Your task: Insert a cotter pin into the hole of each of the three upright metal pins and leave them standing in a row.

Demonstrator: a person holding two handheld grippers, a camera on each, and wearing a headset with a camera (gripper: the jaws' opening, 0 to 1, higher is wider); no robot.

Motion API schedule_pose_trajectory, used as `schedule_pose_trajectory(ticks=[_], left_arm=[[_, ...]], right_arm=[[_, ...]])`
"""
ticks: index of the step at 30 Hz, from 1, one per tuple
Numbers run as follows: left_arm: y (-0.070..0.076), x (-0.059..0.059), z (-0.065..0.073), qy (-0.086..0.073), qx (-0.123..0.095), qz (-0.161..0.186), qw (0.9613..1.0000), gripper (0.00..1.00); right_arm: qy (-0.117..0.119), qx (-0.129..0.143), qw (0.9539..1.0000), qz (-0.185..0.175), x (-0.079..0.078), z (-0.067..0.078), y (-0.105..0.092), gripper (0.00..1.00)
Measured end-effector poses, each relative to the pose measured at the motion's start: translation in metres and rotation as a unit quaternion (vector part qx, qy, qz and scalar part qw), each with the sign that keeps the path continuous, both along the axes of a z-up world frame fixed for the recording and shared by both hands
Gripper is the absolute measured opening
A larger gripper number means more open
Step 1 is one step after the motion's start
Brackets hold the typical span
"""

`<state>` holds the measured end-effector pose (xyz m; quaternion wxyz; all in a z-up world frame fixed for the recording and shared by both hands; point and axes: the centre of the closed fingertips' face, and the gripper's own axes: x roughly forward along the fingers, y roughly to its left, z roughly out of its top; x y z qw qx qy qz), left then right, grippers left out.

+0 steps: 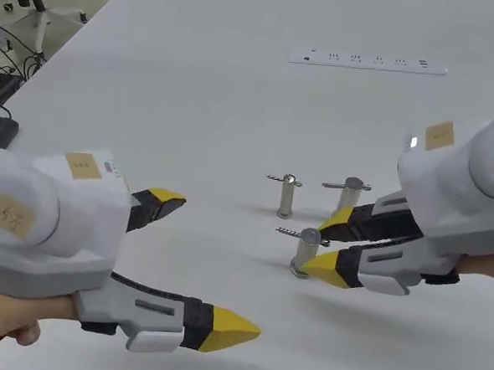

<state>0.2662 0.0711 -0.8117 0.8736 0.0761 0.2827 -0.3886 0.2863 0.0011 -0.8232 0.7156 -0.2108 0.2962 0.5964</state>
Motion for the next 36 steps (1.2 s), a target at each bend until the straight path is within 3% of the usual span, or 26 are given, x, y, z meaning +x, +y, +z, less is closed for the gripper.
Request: schedule_pose_trajectory(ticks=[5, 8, 16, 25, 36], left_arm=[[0.015, 0.0, 0.01, -0.002, -0.001, 0.021, 0.9998, 0.99], [0.022, -0.001, 0.014, -0.001, -0.003, 0.03, 0.9996, 0.99], [0.03, -0.01, 0.015, 0.016, -0.011, 0.039, 0.9991, 0.99], [0.031, -0.015, 0.013, 0.022, -0.006, 0.042, 0.9989, 0.99], [0.03, -0.012, 0.017, 0.013, -0.006, 0.044, 0.9989, 0.99]], right_arm=[[-0.003, 0.011, 0.9999, 0.0, 0.002, -0.002, 0.006, 0.23], [-0.01, 0.004, 0.9999, 0.007, 0.002, -0.008, 0.007, 0.23], [-0.014, -0.004, 0.9999, 0.007, 0.004, -0.015, 0.004, 0.2], [-0.021, 0.005, 0.9997, 0.006, 0.008, -0.015, 0.002, 0.15], [-0.033, 0.007, 0.9994, 0.009, 0.008, -0.014, -0.002, 0.13]])
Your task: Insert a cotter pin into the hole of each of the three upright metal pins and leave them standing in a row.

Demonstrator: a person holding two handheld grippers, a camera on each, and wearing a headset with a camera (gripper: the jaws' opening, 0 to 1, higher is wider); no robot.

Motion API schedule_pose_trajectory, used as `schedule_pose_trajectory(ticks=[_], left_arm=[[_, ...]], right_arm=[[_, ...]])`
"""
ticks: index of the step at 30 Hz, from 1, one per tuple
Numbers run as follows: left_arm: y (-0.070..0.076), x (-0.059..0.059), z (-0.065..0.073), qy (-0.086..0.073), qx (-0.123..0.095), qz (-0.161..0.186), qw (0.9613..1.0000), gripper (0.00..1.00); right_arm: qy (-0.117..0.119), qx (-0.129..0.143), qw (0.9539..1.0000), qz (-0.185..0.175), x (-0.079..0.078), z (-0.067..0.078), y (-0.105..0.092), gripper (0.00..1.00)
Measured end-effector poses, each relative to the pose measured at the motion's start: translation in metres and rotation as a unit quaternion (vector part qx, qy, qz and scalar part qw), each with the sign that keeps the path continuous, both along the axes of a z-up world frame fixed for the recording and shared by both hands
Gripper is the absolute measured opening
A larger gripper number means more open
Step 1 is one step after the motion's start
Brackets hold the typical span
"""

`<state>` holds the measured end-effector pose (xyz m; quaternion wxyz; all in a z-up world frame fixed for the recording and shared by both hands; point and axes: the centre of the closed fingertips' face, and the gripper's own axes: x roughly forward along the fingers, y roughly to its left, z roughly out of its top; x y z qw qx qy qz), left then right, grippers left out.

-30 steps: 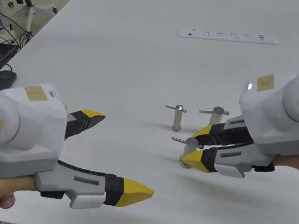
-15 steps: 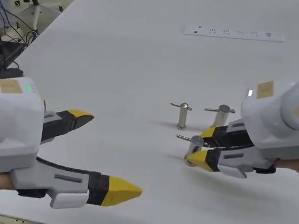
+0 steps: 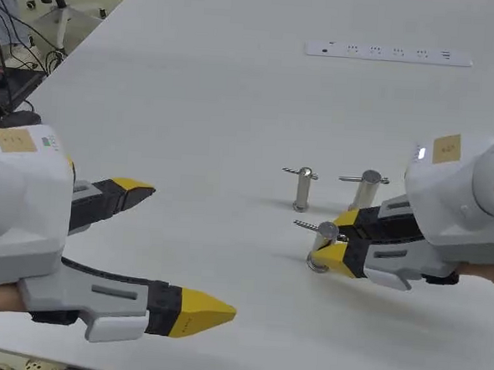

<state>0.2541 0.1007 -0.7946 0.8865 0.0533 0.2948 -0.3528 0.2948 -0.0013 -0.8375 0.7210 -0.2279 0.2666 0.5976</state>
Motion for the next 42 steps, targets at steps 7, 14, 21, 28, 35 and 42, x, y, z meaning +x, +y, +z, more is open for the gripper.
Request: schedule_pose_trajectory(ticks=[7, 14, 21, 28, 35, 42], left_arm=[[-0.001, -0.001, -0.003, 0.007, -0.001, -0.001, 1.0, 0.99], [-0.005, -0.002, -0.007, 0.015, -0.001, -0.006, 0.9999, 0.99], [-0.009, -0.001, -0.007, 0.016, -0.002, -0.011, 0.9998, 0.99], [-0.009, -0.004, -0.014, 0.035, -0.005, -0.006, 0.9994, 0.99], [-0.006, -0.006, -0.019, 0.047, 0.0, 0.001, 0.9989, 0.99], [-0.006, -0.004, -0.017, 0.051, 0.002, 0.01, 0.9987, 0.99]], right_arm=[[0.0, 0.002, 0.9997, 0.026, -0.006, 0.002, -0.017, 0.13], [0.01, 0.023, 0.9985, 0.048, -0.007, 0.012, -0.041, 0.13], [0.006, 0.023, 0.9978, 0.062, 0.005, 0.02, -0.067, 0.13], [-0.009, 0.007, 0.9969, 0.077, 0.023, 0.023, -0.09, 0.13], [-0.018, 0.004, 0.9978, 0.064, 0.042, 0.026, -0.103, 0.13], [-0.014, 0.001, 0.998, 0.061, 0.055, 0.023, -0.106, 0.13]])
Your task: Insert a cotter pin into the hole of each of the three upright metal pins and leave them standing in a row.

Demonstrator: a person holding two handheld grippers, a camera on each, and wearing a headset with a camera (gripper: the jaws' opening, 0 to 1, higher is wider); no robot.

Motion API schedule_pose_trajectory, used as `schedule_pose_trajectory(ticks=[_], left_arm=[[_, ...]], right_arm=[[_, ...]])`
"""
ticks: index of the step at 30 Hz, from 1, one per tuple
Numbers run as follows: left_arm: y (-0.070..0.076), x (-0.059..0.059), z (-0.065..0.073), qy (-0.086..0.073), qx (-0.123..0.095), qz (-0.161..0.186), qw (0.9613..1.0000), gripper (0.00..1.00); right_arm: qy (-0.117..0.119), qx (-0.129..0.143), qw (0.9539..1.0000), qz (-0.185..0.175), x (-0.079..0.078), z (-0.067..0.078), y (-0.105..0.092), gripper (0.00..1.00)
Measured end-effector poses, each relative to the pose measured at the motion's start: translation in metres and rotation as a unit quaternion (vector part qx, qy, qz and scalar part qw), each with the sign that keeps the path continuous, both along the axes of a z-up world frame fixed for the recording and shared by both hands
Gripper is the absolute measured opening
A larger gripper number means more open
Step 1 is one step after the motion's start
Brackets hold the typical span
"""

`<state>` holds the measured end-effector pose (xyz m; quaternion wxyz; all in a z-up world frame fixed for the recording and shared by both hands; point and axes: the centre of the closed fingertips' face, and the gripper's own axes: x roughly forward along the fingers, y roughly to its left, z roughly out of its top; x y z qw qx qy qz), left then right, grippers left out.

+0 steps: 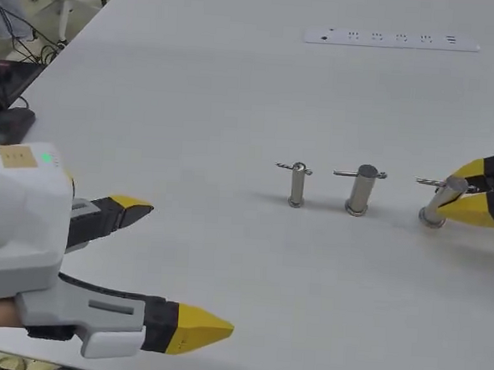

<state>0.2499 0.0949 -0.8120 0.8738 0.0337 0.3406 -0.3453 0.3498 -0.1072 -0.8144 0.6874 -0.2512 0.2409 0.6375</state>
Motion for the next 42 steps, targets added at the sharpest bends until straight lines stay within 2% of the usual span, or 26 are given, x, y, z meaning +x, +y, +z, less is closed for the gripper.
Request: schedule_pose_trajectory(ticks=[2, 5, 8, 14, 18, 37, 41, 42], left_arm=[[0.0, 0.0, 0.001, 0.0, 0.001, 0.002, 1.0, 0.99], [-0.001, 0.0, 0.001, 0.001, 0.0, 0.005, 1.0, 0.99], [0.001, 0.003, 0.002, -0.01, 0.009, 0.013, 0.9998, 0.99], [0.003, 0.004, 0.002, -0.008, 0.009, 0.023, 0.9997, 0.97], [0.003, 0.002, 0.002, -0.007, 0.011, 0.026, 0.9996, 0.97], [0.0, -0.003, 0.001, -0.005, 0.014, 0.025, 0.9996, 0.97], [-0.001, -0.002, 0.002, -0.009, 0.015, 0.024, 0.9995, 0.97], [-0.002, -0.002, 0.002, -0.009, 0.014, 0.024, 0.9996, 0.97]], right_arm=[[0.003, 0.0, 1.0, -0.002, 0.007, -0.003, -0.003, 0.13], [0.002, 0.0, 1.0, -0.001, 0.01, -0.003, -0.003, 0.13], [0.003, -0.003, 1.0, 0.005, 0.012, -0.006, -0.003, 0.13], [0.01, -0.004, 0.9998, 0.016, 0.012, -0.012, -0.004, 0.13], [0.007, 0.007, 0.9998, 0.017, 0.017, -0.01, -0.003, 0.13], [0.011, 0.007, 0.9994, 0.032, 0.019, -0.015, -0.008, 0.14], [0.023, 0.007, 0.9995, 0.018, 0.021, -0.015, -0.009, 0.14], [0.033, 0.013, 0.9993, 0.009, 0.021, -0.014, -0.009, 0.15]])
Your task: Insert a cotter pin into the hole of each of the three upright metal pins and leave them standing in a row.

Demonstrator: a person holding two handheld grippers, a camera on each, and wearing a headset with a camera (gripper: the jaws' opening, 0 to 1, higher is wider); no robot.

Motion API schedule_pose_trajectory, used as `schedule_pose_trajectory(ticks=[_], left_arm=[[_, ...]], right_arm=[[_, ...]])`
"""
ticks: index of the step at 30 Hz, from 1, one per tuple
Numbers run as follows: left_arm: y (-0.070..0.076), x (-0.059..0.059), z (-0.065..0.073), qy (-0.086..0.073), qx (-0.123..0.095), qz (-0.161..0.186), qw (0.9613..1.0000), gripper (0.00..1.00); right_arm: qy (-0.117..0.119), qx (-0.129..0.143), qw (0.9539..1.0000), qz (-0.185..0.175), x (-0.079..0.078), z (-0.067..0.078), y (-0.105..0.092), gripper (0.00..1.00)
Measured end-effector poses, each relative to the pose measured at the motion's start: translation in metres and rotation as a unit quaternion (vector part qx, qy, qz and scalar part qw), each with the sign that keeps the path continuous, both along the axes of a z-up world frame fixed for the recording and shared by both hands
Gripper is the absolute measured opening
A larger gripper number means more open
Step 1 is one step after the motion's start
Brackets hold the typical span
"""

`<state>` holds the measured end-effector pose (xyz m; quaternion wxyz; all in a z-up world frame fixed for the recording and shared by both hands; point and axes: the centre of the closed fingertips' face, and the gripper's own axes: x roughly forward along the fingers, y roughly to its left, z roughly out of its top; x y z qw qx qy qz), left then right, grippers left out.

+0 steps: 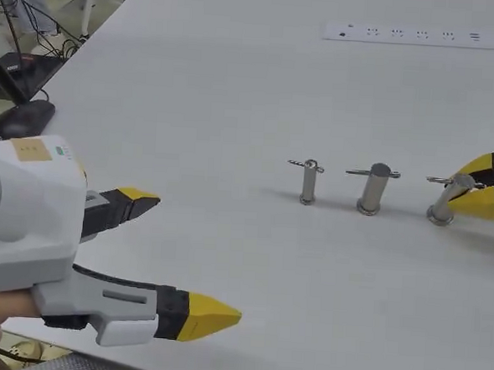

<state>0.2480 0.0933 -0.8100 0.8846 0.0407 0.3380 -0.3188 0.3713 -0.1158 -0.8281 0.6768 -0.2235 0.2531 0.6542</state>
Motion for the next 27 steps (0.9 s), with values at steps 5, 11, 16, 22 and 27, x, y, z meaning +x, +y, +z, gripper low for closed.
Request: schedule_pose_trajectory(ticks=[5, 11, 16, 22, 27], left_arm=[[-0.004, 0.001, 0.003, -0.003, -0.006, -0.002, 1.0, 0.98], [-0.008, 0.004, 0.009, -0.01, -0.011, -0.006, 0.9999, 0.98], [-0.012, 0.007, 0.013, -0.015, -0.02, -0.008, 0.9996, 0.98], [-0.016, 0.01, 0.018, -0.021, -0.036, -0.006, 0.9991, 0.99], [-0.018, 0.01, 0.02, -0.023, -0.04, -0.009, 0.9989, 0.99]], right_arm=[[-0.003, 0.02, 0.9995, -0.025, 0.01, 0.01, 0.001, 0.21], [0.001, 0.05, 0.9972, -0.055, 0.01, 0.026, 0.004, 0.3], [-0.002, 0.07, 0.995, -0.071, -0.003, 0.04, 0.005, 0.38], [-0.007, 0.09, 0.9906, -0.103, -0.017, 0.05, 0.001, 0.47], [-0.008, 0.105, 0.9828, -0.152, -0.026, 0.055, -0.009, 0.52]])
